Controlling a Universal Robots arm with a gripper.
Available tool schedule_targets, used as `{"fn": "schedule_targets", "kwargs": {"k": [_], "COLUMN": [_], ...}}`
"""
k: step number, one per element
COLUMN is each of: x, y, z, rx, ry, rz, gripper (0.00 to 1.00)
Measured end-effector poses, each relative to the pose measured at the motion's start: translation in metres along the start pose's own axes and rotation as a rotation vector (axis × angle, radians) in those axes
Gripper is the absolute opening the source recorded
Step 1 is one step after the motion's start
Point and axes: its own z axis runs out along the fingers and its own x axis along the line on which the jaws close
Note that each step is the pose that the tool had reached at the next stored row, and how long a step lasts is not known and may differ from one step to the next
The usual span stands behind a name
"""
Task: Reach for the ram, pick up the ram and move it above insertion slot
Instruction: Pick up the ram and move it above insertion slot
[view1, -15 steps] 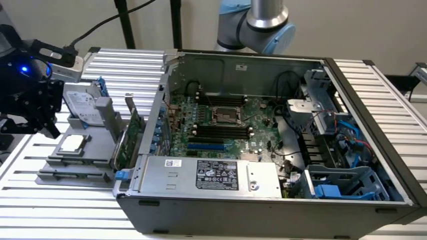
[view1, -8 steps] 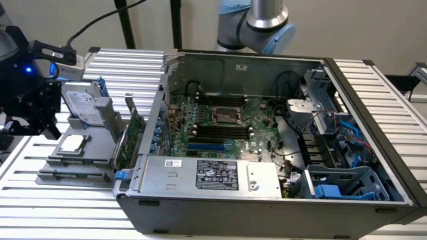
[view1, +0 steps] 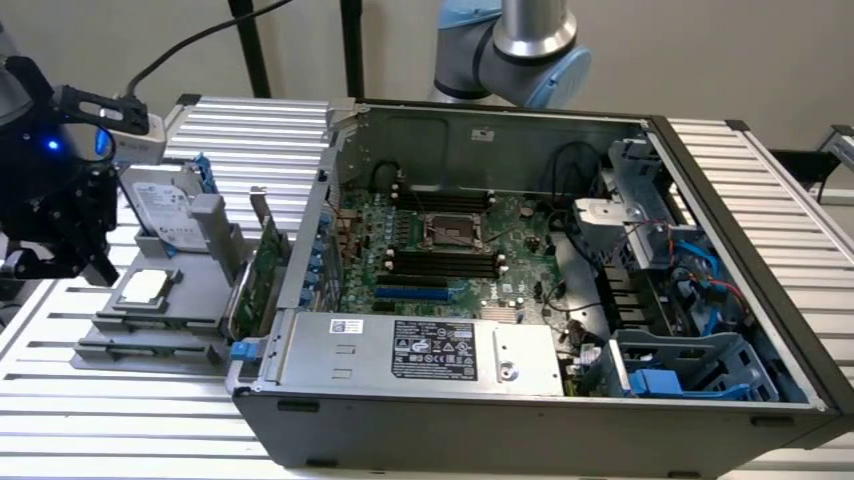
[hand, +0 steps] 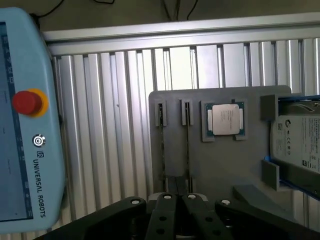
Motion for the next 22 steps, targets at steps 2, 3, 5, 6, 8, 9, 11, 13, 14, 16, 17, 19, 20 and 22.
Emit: {"fn": "schedule_targets", "kwargs": {"k": [2,3,5,6,8,9,11,13,14,16,17,19,20,22], "x": [0.002,0.002,0.002,0.002,0.002,0.002,0.002,0.002,0.002,0.002,0.002,0.002,0.002,0.002], "y": [-0.0002,-0.0002,-0.0002,-0.0003,-0.0003,-0.0004,-0.0004,-0.0005,-0.0006,-0.0006,-0.0007,-0.0008,-0.0009,-0.001], "z": [0.0,0.0,0.0,0.0003,0.0032,0.0048,0.0084,0.0121,0.0139,0.0175,0.0193,0.0229,0.0249,0.0284], "rx": [0.0,-0.0001,-0.0001,0.0,0.0002,0.0,0.0,0.0,0.0,0.0,0.0,0.0001,0.0001,0.0002], "ry": [0.0001,0.0001,0.0001,0.0,-0.0002,0.0001,0.0,0.0001,0.0003,0.0004,0.0005,0.0007,0.001,0.0014], "rz": [0.0,0.0,0.0,0.0,-0.001,-0.002,-0.006,-0.009,-0.012,-0.02,-0.027,-0.042,-0.05,-0.062], "gripper": [0.18,0.24,0.3,0.36,0.36,0.36,0.36,0.36,0.36,0.36,0.36,0.36,0.36,0.36]}}
